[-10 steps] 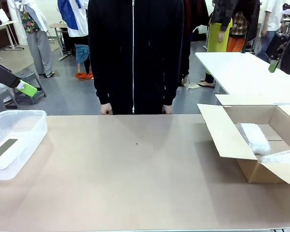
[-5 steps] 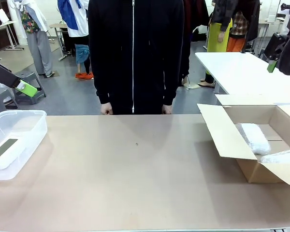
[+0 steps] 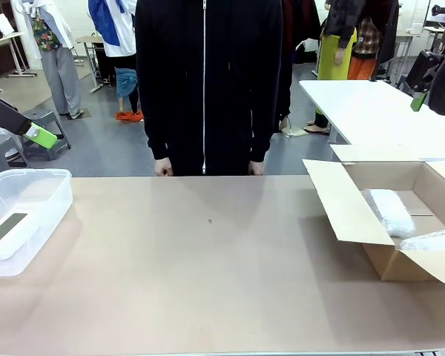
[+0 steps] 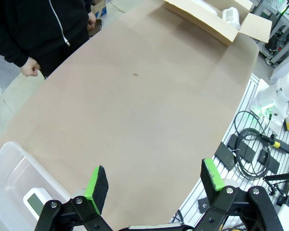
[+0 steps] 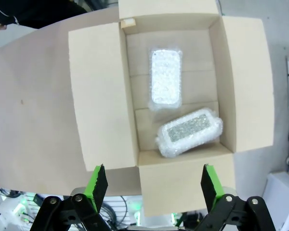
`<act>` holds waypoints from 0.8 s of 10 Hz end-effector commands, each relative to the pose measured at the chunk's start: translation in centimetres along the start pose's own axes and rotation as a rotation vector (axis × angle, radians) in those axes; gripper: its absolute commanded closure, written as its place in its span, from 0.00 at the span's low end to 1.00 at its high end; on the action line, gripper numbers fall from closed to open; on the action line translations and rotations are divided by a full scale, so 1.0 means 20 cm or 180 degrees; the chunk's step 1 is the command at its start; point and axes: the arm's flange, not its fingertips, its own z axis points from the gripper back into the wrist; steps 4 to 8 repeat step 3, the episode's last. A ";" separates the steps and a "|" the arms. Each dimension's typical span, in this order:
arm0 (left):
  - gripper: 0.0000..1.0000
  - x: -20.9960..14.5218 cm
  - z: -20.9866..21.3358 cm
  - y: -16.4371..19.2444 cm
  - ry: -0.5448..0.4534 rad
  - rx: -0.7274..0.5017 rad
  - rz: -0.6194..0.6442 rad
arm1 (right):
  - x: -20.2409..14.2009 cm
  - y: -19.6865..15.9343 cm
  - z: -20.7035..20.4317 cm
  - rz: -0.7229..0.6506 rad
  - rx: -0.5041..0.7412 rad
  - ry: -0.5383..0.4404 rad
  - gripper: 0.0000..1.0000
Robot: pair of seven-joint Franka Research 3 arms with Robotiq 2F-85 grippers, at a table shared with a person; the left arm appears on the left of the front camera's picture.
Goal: Separate and place wrapped and unwrapped clocks.
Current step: If the picked Digital clock is wrapped, place it in the Package Box ; if not, place it in the Organizing box.
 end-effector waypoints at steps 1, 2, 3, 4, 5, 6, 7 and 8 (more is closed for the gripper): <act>0.00 0.01 0.00 -0.01 0.0000 0.0021 -0.0004 | 0.00 0.00 0.00 0.0023 0.0027 0.0005 0.00; 0.00 0.01 0.00 -0.01 0.0000 0.0021 -0.0004 | 0.00 0.00 0.00 0.0023 0.0027 0.0005 0.00; 0.00 0.01 0.00 -0.01 0.0000 0.0021 -0.0004 | 0.00 0.00 0.00 0.0023 0.0027 0.0005 0.00; 0.00 0.01 0.00 -0.01 0.0000 0.0021 -0.0004 | 0.00 0.00 0.00 0.0023 0.0027 0.0005 0.00; 0.00 0.01 0.00 -0.01 0.0000 0.0021 -0.0004 | 0.00 0.00 0.00 0.0023 0.0027 0.0005 0.00; 0.00 0.01 0.00 -0.01 0.0000 0.0021 -0.0004 | 0.00 0.00 0.00 0.0023 0.0027 0.0005 0.00; 0.00 0.01 0.00 -0.01 0.0000 0.0021 -0.0004 | 0.00 0.00 0.00 0.0023 0.0027 0.0005 0.00; 0.00 0.01 0.00 -0.01 0.0000 0.0021 -0.0004 | 0.00 0.00 0.00 0.0023 0.0027 0.0005 0.00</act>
